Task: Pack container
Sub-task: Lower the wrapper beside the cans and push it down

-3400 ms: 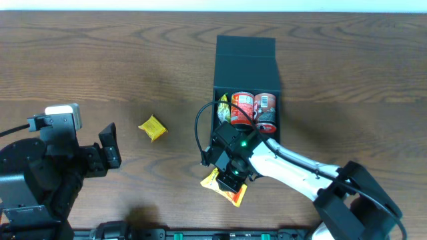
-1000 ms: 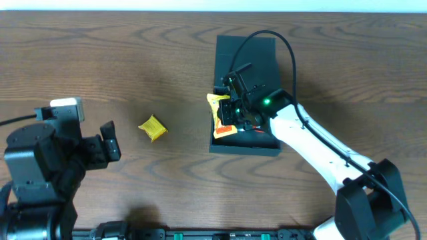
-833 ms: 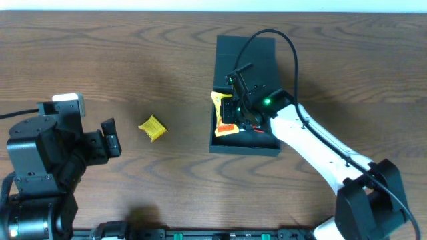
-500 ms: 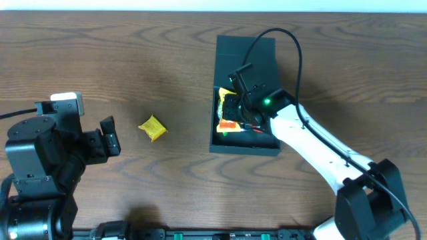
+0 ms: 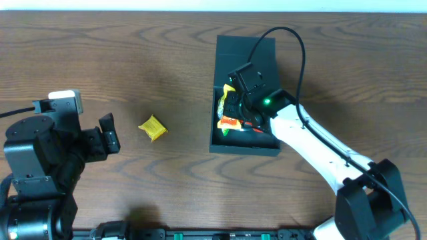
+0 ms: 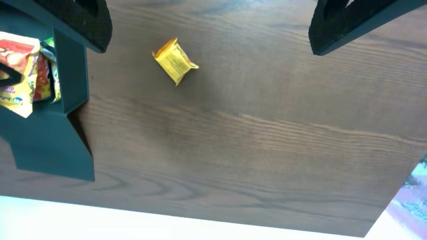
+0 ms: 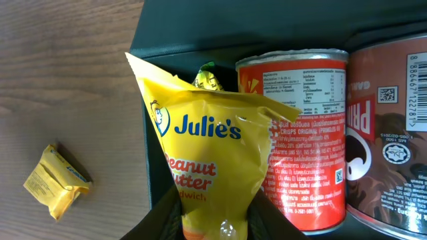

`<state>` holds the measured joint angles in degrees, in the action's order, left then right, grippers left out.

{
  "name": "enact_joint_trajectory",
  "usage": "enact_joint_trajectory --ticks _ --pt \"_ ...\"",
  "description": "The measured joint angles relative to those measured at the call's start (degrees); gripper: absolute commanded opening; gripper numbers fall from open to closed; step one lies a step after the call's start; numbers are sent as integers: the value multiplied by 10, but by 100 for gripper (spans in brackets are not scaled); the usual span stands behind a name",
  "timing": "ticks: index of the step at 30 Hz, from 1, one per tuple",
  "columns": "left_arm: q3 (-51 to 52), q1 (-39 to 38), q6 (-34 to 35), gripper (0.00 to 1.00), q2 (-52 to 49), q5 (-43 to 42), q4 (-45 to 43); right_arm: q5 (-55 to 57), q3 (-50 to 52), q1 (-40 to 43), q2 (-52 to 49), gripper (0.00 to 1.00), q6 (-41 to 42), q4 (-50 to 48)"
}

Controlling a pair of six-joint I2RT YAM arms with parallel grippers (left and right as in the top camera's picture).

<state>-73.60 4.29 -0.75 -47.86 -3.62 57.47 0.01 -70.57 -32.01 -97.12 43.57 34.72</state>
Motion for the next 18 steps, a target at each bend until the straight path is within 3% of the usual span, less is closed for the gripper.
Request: enact_joint_trajectory --ticks 18 --pt "0 0 19 95 0 0 -12 25 0 -13 0 26 1 -24"
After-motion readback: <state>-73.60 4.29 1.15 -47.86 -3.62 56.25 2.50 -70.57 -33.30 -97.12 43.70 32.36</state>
